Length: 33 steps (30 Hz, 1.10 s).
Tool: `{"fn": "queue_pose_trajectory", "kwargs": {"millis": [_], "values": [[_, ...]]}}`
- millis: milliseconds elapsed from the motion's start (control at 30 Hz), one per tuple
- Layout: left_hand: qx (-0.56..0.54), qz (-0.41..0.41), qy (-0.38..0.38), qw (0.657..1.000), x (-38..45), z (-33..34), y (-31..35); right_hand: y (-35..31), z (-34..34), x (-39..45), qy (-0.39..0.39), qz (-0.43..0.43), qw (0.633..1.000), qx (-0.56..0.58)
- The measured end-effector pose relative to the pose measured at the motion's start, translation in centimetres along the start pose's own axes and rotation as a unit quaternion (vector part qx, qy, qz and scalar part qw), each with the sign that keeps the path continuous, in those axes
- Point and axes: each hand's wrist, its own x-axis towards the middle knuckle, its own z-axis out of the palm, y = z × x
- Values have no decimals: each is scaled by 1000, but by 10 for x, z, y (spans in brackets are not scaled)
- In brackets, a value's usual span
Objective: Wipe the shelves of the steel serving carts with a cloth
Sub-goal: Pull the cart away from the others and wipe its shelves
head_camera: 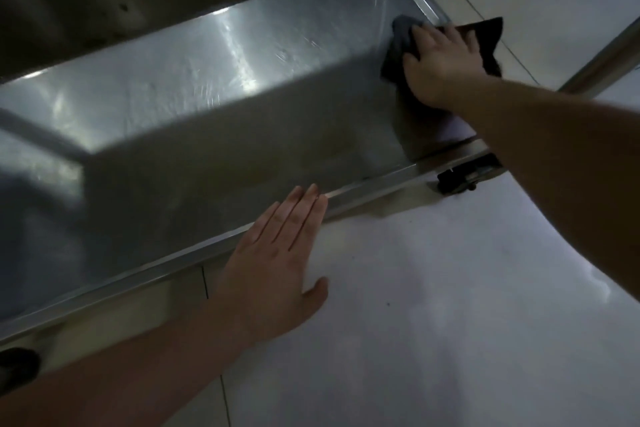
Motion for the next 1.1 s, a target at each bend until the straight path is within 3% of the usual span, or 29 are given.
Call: {"fn": "queue_pose_trajectory", "kwargs": {"millis": [200, 267, 367, 467, 567, 633, 767, 867, 967, 1100], "values": [[6, -10, -7, 1000, -1, 4, 3, -41, 23, -135, -94, -231, 968, 5], [10, -6, 1, 1000, -1, 5, 5, -33, 19, -154, -127, -261, 957, 9], [24, 5, 1, 1000, -2, 2, 5, -15, 10, -111, -81, -209, 974, 7], [18, 4, 2, 1000, -1, 0, 6, 18, -3, -31, -2, -92, 996, -14], [1, 1, 4, 1000, 0, -2, 6, 26, -14, 26, 12, 11, 1000, -11], [-11, 0, 5, 1000, 1, -2, 4, -4, -8, 36, 5, 7, 1000, -10], [-3, -2, -2, 1000, 0, 0, 3, -89, 19, -25, -35, -163, 986, 7], [10, -4, -13, 1000, 0, 2, 3, -102, 37, -106, -68, -236, 969, 4], [13, -4, -12, 1000, -1, 3, 5, -58, 36, -148, -41, -210, 977, 7], [18, 2, -12, 1000, -2, 3, 6, 12, 21, -114, 13, -48, 999, -17]]}}
